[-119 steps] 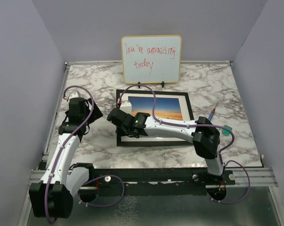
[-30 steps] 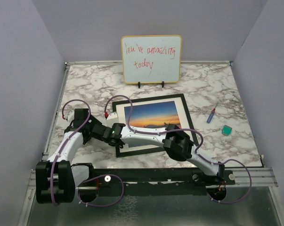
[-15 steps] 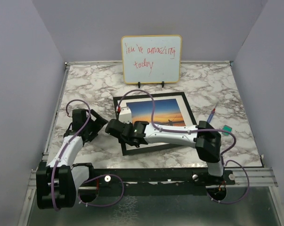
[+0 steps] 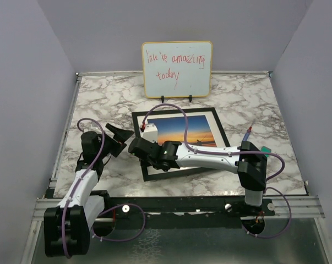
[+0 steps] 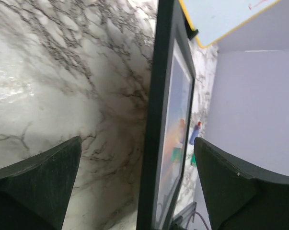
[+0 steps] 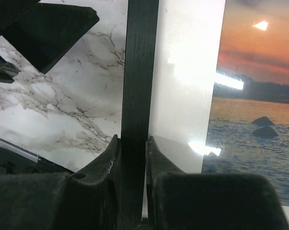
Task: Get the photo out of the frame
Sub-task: Turn over the photo frame at the center of the board.
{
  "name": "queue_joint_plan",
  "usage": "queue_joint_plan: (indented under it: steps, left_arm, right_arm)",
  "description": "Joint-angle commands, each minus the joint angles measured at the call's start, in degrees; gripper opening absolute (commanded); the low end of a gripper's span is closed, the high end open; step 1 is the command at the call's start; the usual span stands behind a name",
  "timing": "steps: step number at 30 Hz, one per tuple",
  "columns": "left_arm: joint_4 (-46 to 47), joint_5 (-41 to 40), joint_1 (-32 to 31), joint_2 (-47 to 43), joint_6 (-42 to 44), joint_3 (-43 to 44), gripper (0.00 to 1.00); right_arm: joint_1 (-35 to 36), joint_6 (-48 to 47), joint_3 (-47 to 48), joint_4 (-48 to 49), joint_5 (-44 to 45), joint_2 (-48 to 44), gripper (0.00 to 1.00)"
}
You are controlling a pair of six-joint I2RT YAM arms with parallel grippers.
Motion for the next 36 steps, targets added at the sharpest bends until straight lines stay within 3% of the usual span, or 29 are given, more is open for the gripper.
queue_joint_plan:
  steps: [1,6,13,17,20,24,26,32,36]
  left_arm:
    - [11.32,7.73,0.30,4.76,-3.25,-2.29,0.99]
    - [16.92,12.43,-1.14,11.97,-2.38,-2.17,0.99]
    - [20.36,10.81,-5.45,14.70,-2.88,-1.35,0.98]
    - [26.16,9.95,-8.25,17.54,-5.58,-1.63,0.92]
    - [27.65,8.17,-11.25,18.87,-6.56,-0.58,0.80]
    - [27.65,6.88,-11.60,19.02,-7.14,-0.69,0.58]
    - [27.65,5.86,-11.56,18.51,-7.63,-1.37,0.54]
    - [27.54,5.02,-11.55,17.27,-8.36,-1.87,0.29]
    - [25.40,5.33,-11.55,16.39,-7.35,-0.72,0.00]
  right_arm:
    - [-0.08,0.34,1.20,5.15,-2.06,-1.79,0.00]
    - [-0.05,-0.11,3.22,5.05,-3.54,-0.27,0.00]
    - [-0.02,-0.27,4.22,5.13,-4.74,0.25,0.00]
    - [0.00,0.42,3.75,5.52,-4.69,-0.29,0.00]
    - [0.00,0.46,4.43,3.99,-4.45,0.07,0.00]
    - [0.00,0.52,3.65,4.41,-4.41,-0.82,0.01]
    - [-0.01,0.44,3.36,4.26,-4.13,-1.40,0.00]
    - [0.01,0.68,2.09,4.27,-3.98,-3.18,0.00]
    - [0.00,-0.48,1.71,4.65,-5.07,-4.28,0.01]
